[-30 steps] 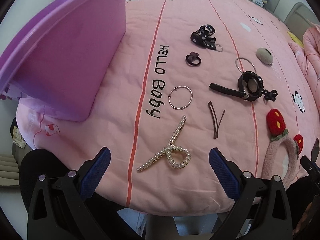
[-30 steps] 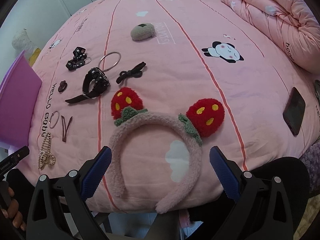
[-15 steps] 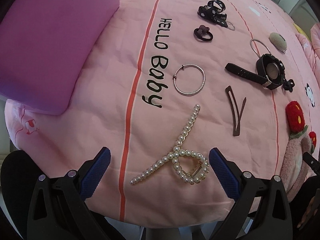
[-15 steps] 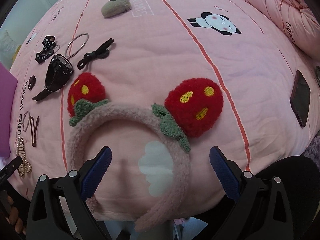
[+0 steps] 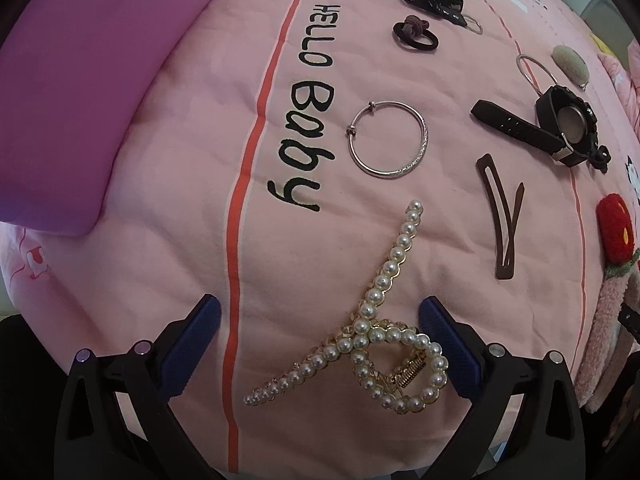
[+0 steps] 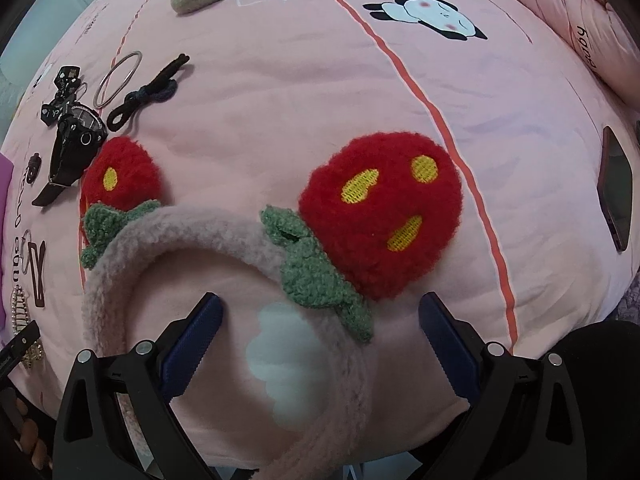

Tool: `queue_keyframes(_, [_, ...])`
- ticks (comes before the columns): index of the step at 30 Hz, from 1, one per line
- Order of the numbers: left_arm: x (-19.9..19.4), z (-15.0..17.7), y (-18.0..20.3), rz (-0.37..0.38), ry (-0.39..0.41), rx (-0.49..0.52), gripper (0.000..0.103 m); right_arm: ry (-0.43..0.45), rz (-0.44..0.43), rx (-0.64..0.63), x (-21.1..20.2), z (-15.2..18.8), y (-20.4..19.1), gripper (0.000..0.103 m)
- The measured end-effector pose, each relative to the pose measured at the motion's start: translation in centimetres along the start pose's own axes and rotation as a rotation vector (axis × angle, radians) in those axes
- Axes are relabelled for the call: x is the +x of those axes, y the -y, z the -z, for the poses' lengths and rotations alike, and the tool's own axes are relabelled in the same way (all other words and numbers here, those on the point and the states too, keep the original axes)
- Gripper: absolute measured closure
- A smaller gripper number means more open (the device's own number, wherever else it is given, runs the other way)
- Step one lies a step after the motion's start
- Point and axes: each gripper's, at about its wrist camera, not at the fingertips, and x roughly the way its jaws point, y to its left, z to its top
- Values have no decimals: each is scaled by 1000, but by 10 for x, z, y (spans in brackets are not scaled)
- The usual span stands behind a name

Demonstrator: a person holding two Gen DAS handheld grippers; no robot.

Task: Organize jewelry
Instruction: 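Lower the left tool onto the pearl hair claw while the right tool grasps the strawberry headband, then lift the headband with the right tool while the left tool regrasps the pearl claw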

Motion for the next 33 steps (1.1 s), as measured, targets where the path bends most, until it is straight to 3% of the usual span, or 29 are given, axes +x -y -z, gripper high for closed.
queue_keyframes(9, [0,4,4,-10,30,11,6,33,8,-23,0,10,-6,10])
queue_keyframes(10, [-2,9,5,-6,34,11,8,36,5,-25,-1,8,-8,14])
queue_keyframes(12, [-5,13,3,6,40,15,12,52,0,-45,-7,10,-11,28])
queue_keyframes(14, [-12,19,2,13,48,21,21,75,7,-72,-14,18,-20,52])
queue_keyframes(18, [-23,26,11,9,71,61,40,93,7,-85,-19,24,-23,70])
queue_keyframes(19, [-26,28,15,8,76,74,46,95,2,-76,-20,25,-21,83])
queue_keyframes(20, [-28,29,17,7,80,81,46,97,-2,-66,-22,25,-19,89])
queue_keyframes(26, [-39,28,11,59,86,39,47,106,-48,-55,-30,17,-12,90])
queue_keyframes(33, [-59,27,9,88,138,49,47,182,-77,-84,-55,17,-12,91])
